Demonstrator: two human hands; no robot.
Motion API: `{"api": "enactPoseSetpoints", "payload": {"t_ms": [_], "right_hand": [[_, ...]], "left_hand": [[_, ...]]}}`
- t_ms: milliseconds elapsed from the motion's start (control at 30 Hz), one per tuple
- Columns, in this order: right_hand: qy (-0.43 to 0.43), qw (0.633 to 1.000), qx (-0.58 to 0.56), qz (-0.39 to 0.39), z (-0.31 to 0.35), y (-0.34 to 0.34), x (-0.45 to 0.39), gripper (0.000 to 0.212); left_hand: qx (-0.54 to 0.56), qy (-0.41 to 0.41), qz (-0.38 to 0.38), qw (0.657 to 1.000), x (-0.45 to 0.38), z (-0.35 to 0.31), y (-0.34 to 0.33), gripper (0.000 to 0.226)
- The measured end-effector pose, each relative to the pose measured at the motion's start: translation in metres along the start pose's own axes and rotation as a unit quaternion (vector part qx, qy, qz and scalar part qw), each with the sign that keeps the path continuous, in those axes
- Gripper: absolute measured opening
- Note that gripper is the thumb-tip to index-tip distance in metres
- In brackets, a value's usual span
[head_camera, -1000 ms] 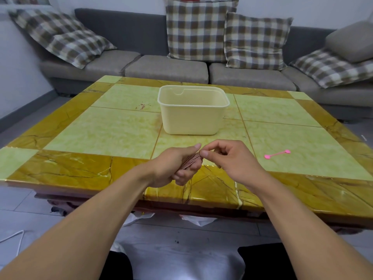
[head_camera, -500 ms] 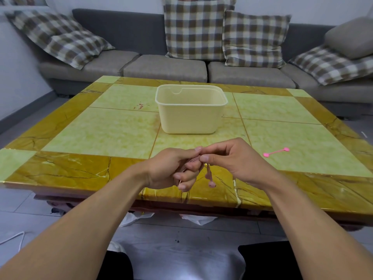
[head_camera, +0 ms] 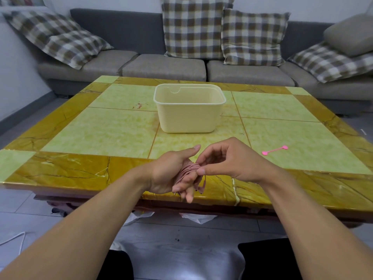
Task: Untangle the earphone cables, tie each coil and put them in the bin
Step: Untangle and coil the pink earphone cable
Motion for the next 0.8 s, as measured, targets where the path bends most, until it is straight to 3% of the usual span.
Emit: {"api": "enactPoseSetpoints", "payload": {"t_ms": [267, 633, 800], "right_hand": [[-0.017, 0.999, 0.004, 0.032, 0.000, -0.012, -0.003, 0.025], [-0.035, 0.998, 0.040, 0.041, 0.000, -0.019, -0.003, 0.027], [-0.042, 0.995, 0.078, 0.037, 0.002, -0.017, -0.001, 0.023]], "left_hand": [[-0.036, 0.023, -0.041, 0.998, 0.001, 0.006, 0.006, 0.092], [-0.015, 0.027, 0.036, 0.999, -0.001, 0.009, -0.001, 0.102], [0.003, 0.020, 0.024, 1.000, -0.003, 0.008, -0.003, 0.100]]}}
Point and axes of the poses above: each hand's wrist, its own x-axis away from the middle knuckle, its own y-axis out of the back of the hand, z = x × y, the point moved 10 cm from there along -x, towards the middle knuckle, and after that the axes turned 11 degrees about z, right-handed, at the moved point
